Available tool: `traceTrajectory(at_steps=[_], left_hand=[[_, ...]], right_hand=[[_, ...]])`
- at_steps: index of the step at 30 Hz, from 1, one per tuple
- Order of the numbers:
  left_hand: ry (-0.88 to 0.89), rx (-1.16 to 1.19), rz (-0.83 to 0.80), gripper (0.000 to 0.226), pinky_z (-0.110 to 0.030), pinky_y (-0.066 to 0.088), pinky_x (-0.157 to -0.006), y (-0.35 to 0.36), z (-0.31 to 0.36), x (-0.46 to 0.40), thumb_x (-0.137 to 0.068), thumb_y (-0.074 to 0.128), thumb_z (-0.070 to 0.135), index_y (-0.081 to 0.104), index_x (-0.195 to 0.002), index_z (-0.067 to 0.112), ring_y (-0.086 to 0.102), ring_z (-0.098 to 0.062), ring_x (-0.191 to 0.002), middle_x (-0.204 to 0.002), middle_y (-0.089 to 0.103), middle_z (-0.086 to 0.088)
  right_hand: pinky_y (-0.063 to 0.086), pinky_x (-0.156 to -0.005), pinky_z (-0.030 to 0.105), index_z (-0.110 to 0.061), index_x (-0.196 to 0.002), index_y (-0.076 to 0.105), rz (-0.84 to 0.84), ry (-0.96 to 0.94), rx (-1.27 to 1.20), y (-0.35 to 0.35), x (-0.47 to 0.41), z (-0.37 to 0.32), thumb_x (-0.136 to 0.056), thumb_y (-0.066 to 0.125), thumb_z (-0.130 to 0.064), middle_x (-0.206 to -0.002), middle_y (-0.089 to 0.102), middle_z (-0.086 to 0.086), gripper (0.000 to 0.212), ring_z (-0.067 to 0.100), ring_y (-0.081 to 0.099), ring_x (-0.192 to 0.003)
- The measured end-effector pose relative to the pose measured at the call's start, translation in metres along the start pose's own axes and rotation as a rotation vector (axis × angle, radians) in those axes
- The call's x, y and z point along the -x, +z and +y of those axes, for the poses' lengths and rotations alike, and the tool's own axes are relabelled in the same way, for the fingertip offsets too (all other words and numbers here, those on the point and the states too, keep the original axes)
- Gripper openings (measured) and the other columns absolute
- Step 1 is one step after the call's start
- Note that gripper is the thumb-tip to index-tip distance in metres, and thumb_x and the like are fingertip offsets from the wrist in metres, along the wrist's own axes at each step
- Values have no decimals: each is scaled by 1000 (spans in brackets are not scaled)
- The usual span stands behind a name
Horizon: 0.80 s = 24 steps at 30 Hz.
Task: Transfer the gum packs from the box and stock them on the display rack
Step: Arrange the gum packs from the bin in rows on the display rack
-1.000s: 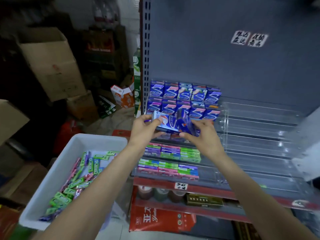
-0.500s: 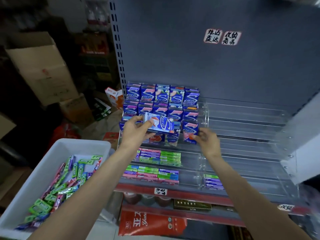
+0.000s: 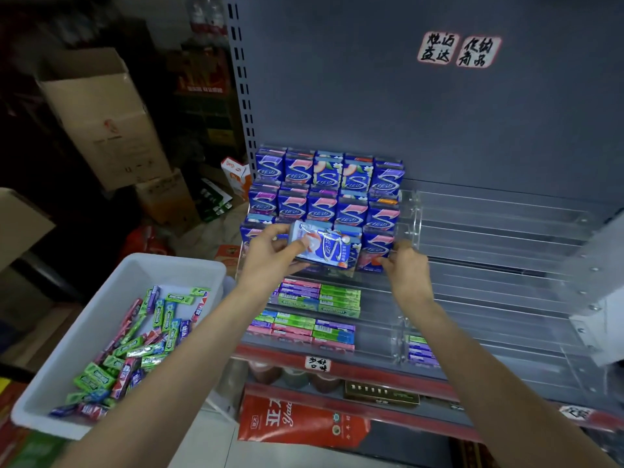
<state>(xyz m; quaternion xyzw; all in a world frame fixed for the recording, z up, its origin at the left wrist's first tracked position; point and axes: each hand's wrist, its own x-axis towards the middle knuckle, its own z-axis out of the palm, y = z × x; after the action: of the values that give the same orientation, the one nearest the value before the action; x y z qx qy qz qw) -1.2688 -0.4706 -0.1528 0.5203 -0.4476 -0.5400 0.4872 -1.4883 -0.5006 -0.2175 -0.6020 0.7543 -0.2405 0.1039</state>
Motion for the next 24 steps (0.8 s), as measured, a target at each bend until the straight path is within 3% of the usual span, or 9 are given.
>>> traceTrajectory(at_steps=[3, 6, 9, 11, 14, 16, 18, 21, 24], left_hand=[[-2, 39, -38, 25, -27, 59, -75, 12, 0, -1, -92, 58, 8, 52, -116, 9, 65, -18, -95, -94, 66, -6], [-39, 115, -51, 21, -25, 59, -73, 28, -3, -3, -91, 58, 8, 53, -112, 9, 65, -20, -95, -97, 65, -7], [-57, 152, -112, 12, -22, 58, -74, 48, -6, -3, -92, 58, 10, 55, -103, 13, 66, -18, -92, -95, 67, -4], [-16, 80, -167, 15, -18, 56, -75, 60, -6, -1, -93, 57, 11, 54, -108, 12, 65, -14, -93, -98, 66, -1], [264, -438, -143, 35, -19, 45, -89, 56, -8, -7, -94, 55, 17, 50, -128, 11, 54, -13, -112, -121, 59, -2], [502, -931, -115, 44, -26, 35, -102, 45, -12, -15, -96, 52, 20, 41, -139, 15, 42, -16, -127, -138, 49, 0], [615, -1258, -173, 51, -32, 26, -111, 36, -18, -22, -97, 48, 22, 32, -145, 20, 29, -18, -137, -149, 36, 1], [574, -1452, -268, 56, -35, 15, -116, 33, -27, -28, -99, 46, 26, 21, -149, 25, 16, -17, -144, -157, 19, 5], [573, -1494, -264, 58, -35, 11, -117, 34, -30, -29, -99, 45, 26, 17, -150, 26, 13, -17, -145, -158, 14, 5]], right_hand=[[42, -75, 24, 2, -111, 58, 45, -4, -106, -14, 5, 3, -89, 63, -18, -115, 61, 15, 31, 27, 62, -91], [39, -64, 11, -4, -110, 57, 97, 11, -366, -36, 16, -4, -91, 60, -23, -100, 64, 10, 27, 16, 58, -81], [54, -63, 16, -10, -102, 59, -179, 103, -919, -55, 26, -17, -92, 57, -22, -95, 66, 8, 15, 14, 64, -77], [55, -60, 18, -12, -100, 58, -256, 103, -1069, -61, 27, -17, -89, 60, -11, -92, 67, 6, 11, 8, 67, -72], [52, -57, 14, -8, -103, 59, -91, 99, -997, -69, 19, -6, -84, 66, -5, -88, 66, 3, 21, 4, 66, -70], [50, -61, 15, -3, -107, 59, 2, 80, -827, -71, 13, 2, -81, 69, -6, -84, 63, 1, 28, 10, 61, -75], [46, -66, 16, -3, -104, 62, 42, -19, -579, -69, 10, 6, -80, 72, -8, -85, 62, 0, 26, 15, 58, -78], [39, -63, 7, -4, -105, 64, 63, -198, -332, -60, 10, 0, -82, 70, -8, -95, 64, 6, 25, 16, 56, -78], [40, -80, 14, -3, -113, 64, 72, -267, -199, -44, 6, -7, -83, 68, -8, -109, 60, 11, 31, 20, 57, -94]])
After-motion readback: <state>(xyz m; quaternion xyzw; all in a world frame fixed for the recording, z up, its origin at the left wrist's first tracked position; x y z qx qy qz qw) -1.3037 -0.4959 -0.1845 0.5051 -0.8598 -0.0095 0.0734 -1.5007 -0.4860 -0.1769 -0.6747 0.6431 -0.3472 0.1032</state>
